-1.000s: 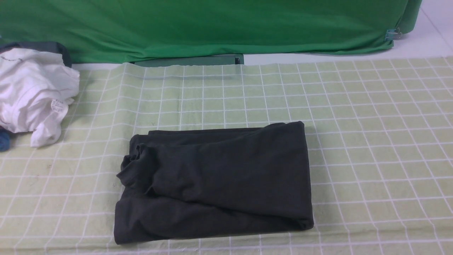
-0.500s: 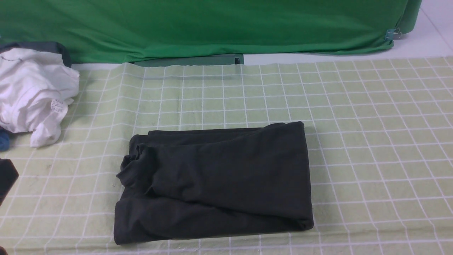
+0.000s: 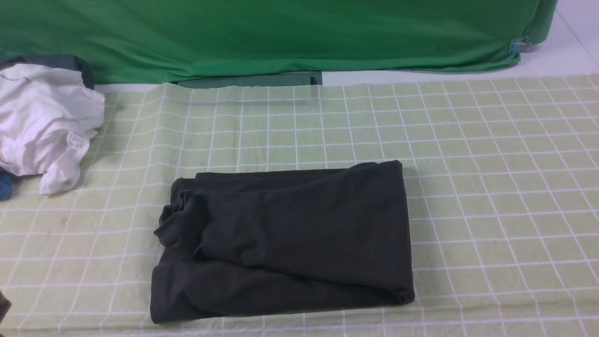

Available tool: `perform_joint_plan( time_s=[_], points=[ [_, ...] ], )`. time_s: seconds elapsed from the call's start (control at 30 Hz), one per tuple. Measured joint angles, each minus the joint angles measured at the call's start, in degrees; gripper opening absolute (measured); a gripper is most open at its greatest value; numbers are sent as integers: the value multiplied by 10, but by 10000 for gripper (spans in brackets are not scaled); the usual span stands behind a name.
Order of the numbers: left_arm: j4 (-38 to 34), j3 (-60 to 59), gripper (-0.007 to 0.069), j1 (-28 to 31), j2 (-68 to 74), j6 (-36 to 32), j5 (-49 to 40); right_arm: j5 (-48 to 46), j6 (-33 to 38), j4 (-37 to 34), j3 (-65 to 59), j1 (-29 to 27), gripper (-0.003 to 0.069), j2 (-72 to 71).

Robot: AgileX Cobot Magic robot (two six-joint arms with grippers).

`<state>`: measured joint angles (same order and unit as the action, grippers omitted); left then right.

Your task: Fold a long-sleeved shirt over a green coffee tablecloth.

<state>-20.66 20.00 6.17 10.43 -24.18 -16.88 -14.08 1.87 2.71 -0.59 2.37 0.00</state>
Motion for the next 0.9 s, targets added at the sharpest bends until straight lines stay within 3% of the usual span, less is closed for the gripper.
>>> perform_joint_plan(
  time_s=[0.1,0.13,0.3,0.47,0.9],
  points=[
    [36,-41,14,0,-14,70,46,0,0,0,0,0,238,0],
    [80,-74,14,0,-30,137,56,0,0,0,0,0,238,0],
    [164,-148,14,0,-81,253,62,0,0,0,0,0,238,0],
    [176,-200,14,-2,-103,269,62,1,0,0,0,0,238,0],
    [193,-203,14,-45,-104,270,40,1,-1,0,0,0,238,0]
  ],
)
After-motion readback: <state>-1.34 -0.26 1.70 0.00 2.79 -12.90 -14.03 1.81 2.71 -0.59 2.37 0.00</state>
